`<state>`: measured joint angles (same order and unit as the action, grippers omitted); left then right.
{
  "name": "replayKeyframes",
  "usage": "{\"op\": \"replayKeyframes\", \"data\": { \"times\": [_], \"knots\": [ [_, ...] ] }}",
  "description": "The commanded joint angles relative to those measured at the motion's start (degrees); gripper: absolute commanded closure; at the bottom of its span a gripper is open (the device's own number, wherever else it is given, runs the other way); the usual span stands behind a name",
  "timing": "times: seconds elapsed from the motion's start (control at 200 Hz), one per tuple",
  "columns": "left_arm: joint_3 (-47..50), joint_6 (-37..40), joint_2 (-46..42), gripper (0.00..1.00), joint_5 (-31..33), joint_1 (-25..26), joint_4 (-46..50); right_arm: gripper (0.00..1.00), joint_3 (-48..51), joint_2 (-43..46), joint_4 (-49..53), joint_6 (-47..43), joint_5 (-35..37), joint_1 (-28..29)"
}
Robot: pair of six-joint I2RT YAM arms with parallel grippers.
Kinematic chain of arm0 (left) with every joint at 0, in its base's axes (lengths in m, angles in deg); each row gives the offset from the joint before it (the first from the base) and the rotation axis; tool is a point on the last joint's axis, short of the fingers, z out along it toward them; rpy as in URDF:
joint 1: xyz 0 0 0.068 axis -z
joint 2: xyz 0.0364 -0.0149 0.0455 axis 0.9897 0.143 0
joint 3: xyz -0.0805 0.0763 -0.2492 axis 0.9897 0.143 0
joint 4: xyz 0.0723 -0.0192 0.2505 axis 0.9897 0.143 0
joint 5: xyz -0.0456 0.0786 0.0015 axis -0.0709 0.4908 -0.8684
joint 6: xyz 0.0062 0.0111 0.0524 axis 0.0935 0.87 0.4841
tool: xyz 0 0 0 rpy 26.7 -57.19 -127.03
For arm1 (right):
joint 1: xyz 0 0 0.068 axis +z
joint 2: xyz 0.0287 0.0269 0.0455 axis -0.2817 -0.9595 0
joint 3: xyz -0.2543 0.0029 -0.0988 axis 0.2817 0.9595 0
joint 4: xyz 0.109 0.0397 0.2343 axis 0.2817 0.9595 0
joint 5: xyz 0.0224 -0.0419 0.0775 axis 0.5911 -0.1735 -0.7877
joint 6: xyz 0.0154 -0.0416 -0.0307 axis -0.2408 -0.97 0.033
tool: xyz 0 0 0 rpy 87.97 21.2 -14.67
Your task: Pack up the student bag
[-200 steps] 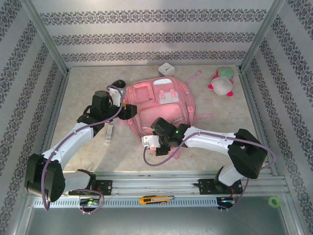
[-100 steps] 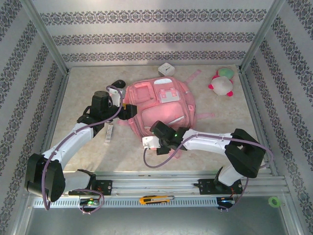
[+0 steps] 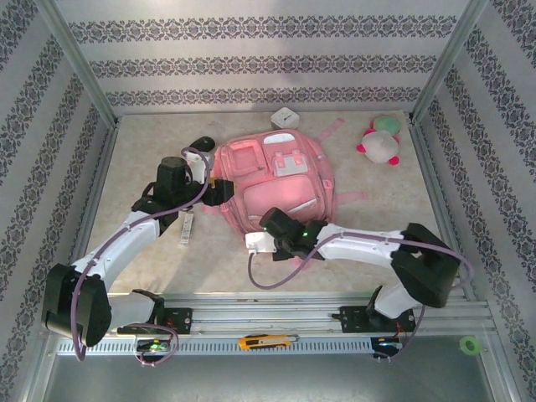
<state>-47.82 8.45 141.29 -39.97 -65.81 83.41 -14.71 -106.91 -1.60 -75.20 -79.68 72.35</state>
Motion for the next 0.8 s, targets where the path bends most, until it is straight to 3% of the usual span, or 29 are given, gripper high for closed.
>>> {"op": "replayKeyframes", "data": {
  "times": [0.0, 0.18, 0.315, 0.54, 0.799],
  "knots": [
    [-0.7, 2.08, 0.78, 0.31, 1.87, -1.18, 3.0, 1.0, 2.03, 8.21, 5.6, -4.21, -2.56, -0.22],
    [3.08, -4.77, 4.56, 0.33, -1.92, -2.75, -2.88, 1.0, 2.71, 18.29, 13.33, -9.67, -2.77, -2.12],
    [6.89, -11.08, 9.83, 0.37, -9.1, -3.62, -13.55, 1.0, 4.62, 23.1, 13.8, -12.21, -5.17, -5.33],
    [12.8, -21.83, 17.56, 0.39, -15.69, -3.9, -33.49, 1.0, 5.71, 24.21, 13.34, -12.73, -7.74, -8.39],
    [14.75, -27.24, 23.64, 0.44, -21.63, -3.79, -47.62, 1.0, 5.97, 24.31, 12.51, -11.57, -8.38, -8.95]
  ]
}}
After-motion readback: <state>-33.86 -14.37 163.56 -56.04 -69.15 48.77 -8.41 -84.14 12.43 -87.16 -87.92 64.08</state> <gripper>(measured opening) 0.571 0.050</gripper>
